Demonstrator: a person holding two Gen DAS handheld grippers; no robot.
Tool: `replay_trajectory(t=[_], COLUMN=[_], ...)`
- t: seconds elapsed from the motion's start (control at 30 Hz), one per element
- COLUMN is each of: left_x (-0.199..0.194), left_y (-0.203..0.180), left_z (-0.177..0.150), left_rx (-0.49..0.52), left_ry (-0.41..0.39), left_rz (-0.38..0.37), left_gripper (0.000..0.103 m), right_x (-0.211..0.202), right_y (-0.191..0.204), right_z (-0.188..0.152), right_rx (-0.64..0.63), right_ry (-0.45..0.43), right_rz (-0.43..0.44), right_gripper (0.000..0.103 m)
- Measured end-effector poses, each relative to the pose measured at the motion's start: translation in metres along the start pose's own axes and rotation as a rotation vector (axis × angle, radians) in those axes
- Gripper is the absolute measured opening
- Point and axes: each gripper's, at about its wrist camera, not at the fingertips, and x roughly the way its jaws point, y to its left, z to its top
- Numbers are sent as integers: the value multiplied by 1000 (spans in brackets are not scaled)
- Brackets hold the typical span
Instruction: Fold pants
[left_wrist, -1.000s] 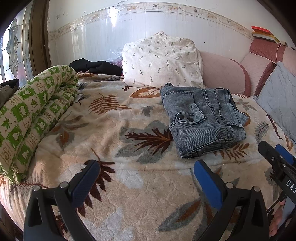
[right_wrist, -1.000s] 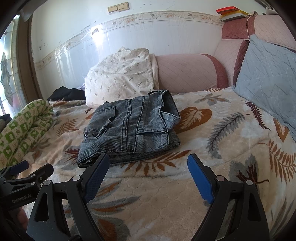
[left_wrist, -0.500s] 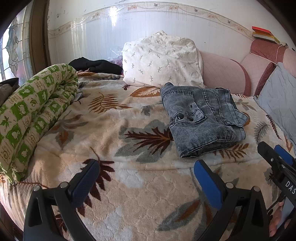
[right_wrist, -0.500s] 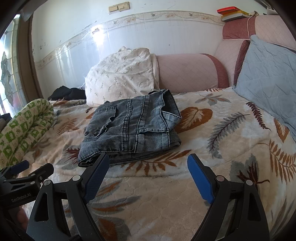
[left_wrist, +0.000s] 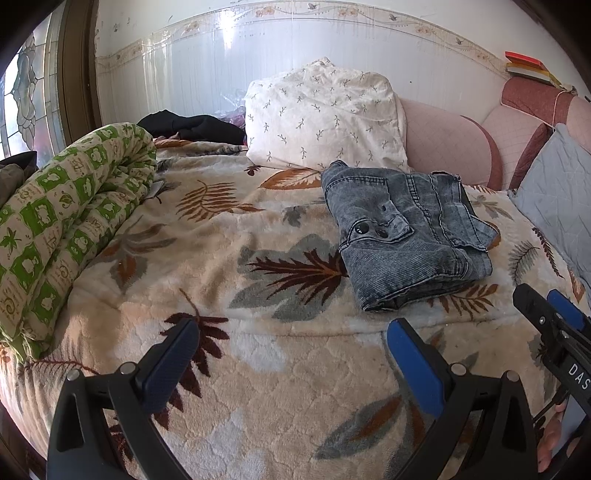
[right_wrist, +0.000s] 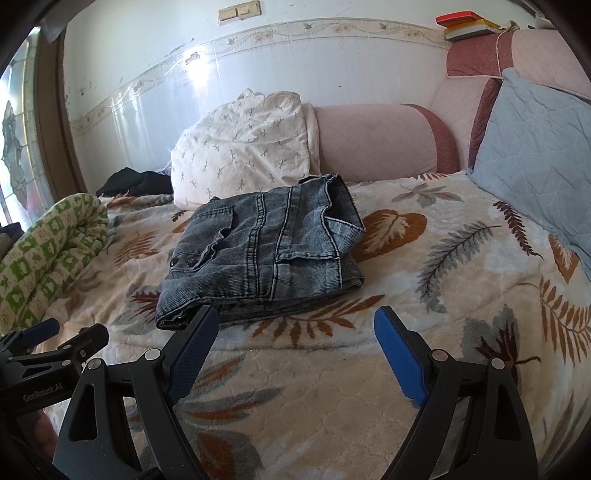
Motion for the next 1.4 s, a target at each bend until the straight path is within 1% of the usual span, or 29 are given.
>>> replay_trajectory(t=[0.83, 1.4], left_x=[3, 7], left_y=[2, 3], left_z=[0, -2], left_rx=[-26, -42], left_ry=[19, 45], left_rz=[2, 2], left_gripper=[103, 103], right_x=[3, 2], right_y=[1, 2], right_z=[-2, -3], right_rx=[-8, -14], right_ry=[12, 11], right_rz=[5, 6], right_gripper=[86, 86])
